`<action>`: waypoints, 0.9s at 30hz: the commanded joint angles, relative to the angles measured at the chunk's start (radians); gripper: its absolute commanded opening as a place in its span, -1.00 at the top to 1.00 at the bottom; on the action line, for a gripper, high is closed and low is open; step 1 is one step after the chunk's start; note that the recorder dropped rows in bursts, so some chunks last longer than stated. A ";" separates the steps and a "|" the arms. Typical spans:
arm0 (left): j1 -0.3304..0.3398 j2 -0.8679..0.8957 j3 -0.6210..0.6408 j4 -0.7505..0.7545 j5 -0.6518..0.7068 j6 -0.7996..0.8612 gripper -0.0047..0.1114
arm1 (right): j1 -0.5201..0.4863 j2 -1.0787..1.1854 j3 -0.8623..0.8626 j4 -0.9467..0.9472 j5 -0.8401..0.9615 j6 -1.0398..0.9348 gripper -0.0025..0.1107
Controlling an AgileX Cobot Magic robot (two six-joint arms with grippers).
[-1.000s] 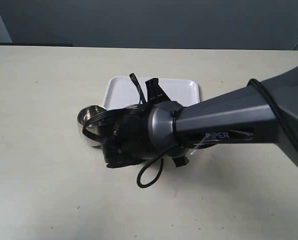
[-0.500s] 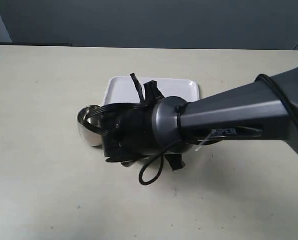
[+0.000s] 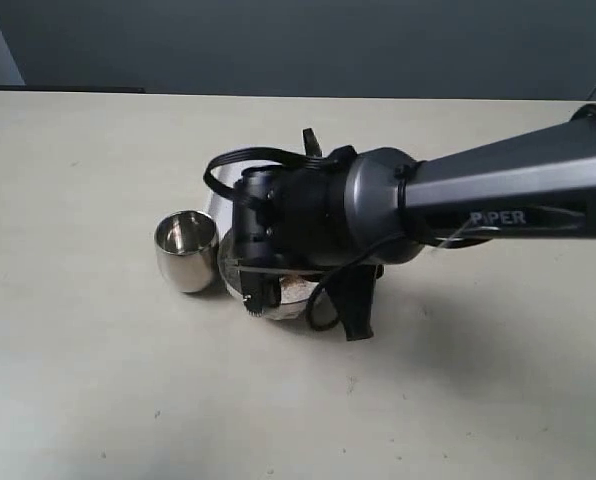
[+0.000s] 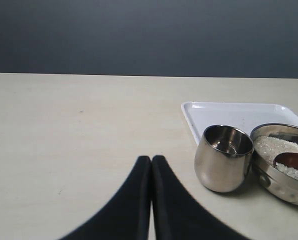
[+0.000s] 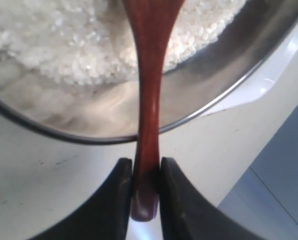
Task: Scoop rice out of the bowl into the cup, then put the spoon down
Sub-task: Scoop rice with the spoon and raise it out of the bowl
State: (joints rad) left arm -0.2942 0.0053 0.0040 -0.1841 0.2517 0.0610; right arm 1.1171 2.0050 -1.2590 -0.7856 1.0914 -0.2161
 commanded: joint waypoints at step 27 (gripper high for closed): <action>-0.007 -0.005 -0.004 0.003 -0.016 -0.007 0.91 | -0.062 -0.025 -0.147 0.171 0.066 -0.206 0.97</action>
State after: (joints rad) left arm -0.2942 0.0053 0.0040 -0.1841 0.2517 0.0610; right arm 1.0625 1.9908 -1.3987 -0.6339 1.1483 -0.3916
